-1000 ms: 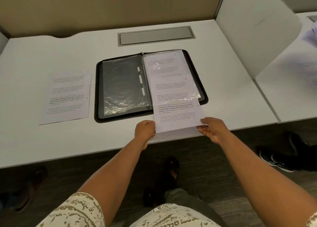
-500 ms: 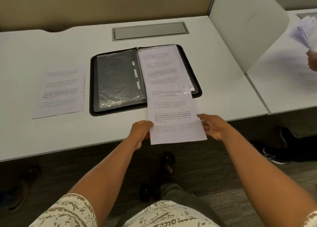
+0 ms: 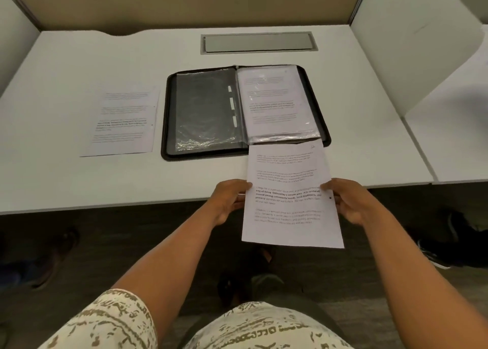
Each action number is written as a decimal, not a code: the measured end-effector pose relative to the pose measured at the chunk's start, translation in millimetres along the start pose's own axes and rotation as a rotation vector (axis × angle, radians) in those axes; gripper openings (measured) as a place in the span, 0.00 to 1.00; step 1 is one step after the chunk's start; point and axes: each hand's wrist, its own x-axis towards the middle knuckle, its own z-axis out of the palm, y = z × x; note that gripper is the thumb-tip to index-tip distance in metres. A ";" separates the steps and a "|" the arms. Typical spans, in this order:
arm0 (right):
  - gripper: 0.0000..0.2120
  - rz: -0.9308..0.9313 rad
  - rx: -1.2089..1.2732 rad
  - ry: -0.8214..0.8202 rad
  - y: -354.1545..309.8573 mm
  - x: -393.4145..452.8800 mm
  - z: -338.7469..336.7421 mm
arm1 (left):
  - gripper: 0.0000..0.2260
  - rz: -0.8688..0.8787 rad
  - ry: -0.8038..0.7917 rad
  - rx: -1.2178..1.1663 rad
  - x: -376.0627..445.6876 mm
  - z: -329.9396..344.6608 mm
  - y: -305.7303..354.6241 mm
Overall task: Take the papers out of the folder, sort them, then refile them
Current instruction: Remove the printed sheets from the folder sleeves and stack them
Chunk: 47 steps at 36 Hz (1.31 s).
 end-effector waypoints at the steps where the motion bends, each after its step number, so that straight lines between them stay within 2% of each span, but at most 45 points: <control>1: 0.14 -0.006 -0.009 -0.011 -1.4 -2.9 -0.1 | 0.11 0.006 -0.007 0.006 -1.6 -2.0 1.4; 7: 0.14 0.021 -0.066 -0.064 -12.3 -9.4 0.5 | 0.07 0.001 -0.069 0.005 -4.7 -17.0 9.9; 11: 0.12 0.005 -0.084 -0.076 -21.8 -2.5 10.7 | 0.05 0.024 -0.038 -0.001 -4.1 -25.3 16.1; 16: 0.10 -0.046 -0.097 -0.091 -33.4 20.8 30.6 | 0.02 0.074 0.072 0.001 4.8 -37.6 29.1; 22: 0.09 -0.092 -0.069 -0.126 -57.9 57.0 59.4 | 0.03 0.140 0.173 0.011 19.9 -60.1 54.9; 27: 0.07 -0.021 -0.341 -0.198 -76.6 80.3 87.5 | 0.06 0.155 0.285 0.038 40.4 -81.8 79.0; 31: 0.04 -0.043 -0.399 -0.172 -88.2 101.4 107.3 | 0.08 0.173 0.363 0.026 52.5 -92.9 96.6; 37: 0.07 -0.155 -0.364 -0.186 -110.8 126.6 133.2 | 0.08 0.184 0.526 0.000 63.9 -110.2 109.7; 40: 0.06 -0.172 -0.315 -0.193 -119.3 137.5 146.5 | 0.09 0.182 0.557 0.002 66.5 -116.8 112.0; 45: 0.03 -0.184 -0.259 -0.186 -131.3 147.0 177.8 | 0.07 0.220 0.594 0.138 70.3 -133.0 113.6; 47: 0.03 -0.196 -0.263 -0.175 -135.1 149.9 193.9 | 0.10 0.232 0.626 0.147 71.2 -142.8 115.2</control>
